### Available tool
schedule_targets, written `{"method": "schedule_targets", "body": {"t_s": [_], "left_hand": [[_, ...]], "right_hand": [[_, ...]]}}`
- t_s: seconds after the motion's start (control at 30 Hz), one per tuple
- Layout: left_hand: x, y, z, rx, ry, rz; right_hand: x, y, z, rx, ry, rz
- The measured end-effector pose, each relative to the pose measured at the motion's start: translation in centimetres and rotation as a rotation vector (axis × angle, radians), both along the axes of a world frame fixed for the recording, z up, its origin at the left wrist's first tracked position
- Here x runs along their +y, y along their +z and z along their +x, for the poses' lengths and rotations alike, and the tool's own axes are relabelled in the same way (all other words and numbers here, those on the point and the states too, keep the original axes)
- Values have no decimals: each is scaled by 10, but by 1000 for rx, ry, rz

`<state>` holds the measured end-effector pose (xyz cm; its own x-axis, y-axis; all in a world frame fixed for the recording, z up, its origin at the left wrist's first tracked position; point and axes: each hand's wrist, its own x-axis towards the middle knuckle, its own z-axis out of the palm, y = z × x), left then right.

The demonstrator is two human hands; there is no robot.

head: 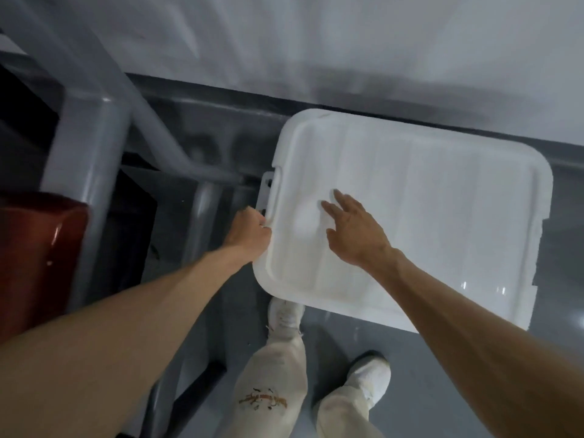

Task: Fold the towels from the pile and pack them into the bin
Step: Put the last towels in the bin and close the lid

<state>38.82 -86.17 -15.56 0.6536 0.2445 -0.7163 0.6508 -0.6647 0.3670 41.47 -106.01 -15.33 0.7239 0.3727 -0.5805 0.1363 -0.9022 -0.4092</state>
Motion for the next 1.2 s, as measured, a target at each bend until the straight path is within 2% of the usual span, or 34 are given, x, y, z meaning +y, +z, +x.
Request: {"method": "schedule_targets", "body": {"t_s": [0.1, 0.2, 0.4, 0.57, 0.67, 0.8, 0.9, 1.03, 1.2], "left_hand": [[0, -11, 9, 123, 139, -42], [-9, -17, 4, 218, 166, -100], [-11, -29, -14, 132, 173, -51], [-3, -33, -5, 113, 447, -210], [5, -35, 3, 180, 586, -307], [6, -38, 7, 149, 660, -389], [3, -40, 5, 65, 543, -237], [-6, -36, -1, 31, 133, -126], [-8, -38, -4, 19, -19, -4]], "right_hand": [[20, -16, 23, -20, 168, -30], [26, -26, 26, -6, 187, -82], [25, -26, 25, 33, 113, -90], [26, -30, 26, 49, 75, -66], [26, -32, 25, 42, 54, -42], [30, -33, 24, 50, 28, -18], [30, -35, 24, 85, 2, 25], [29, -39, 23, 84, -2, 30], [30, -42, 20, 75, 37, 15]]}}
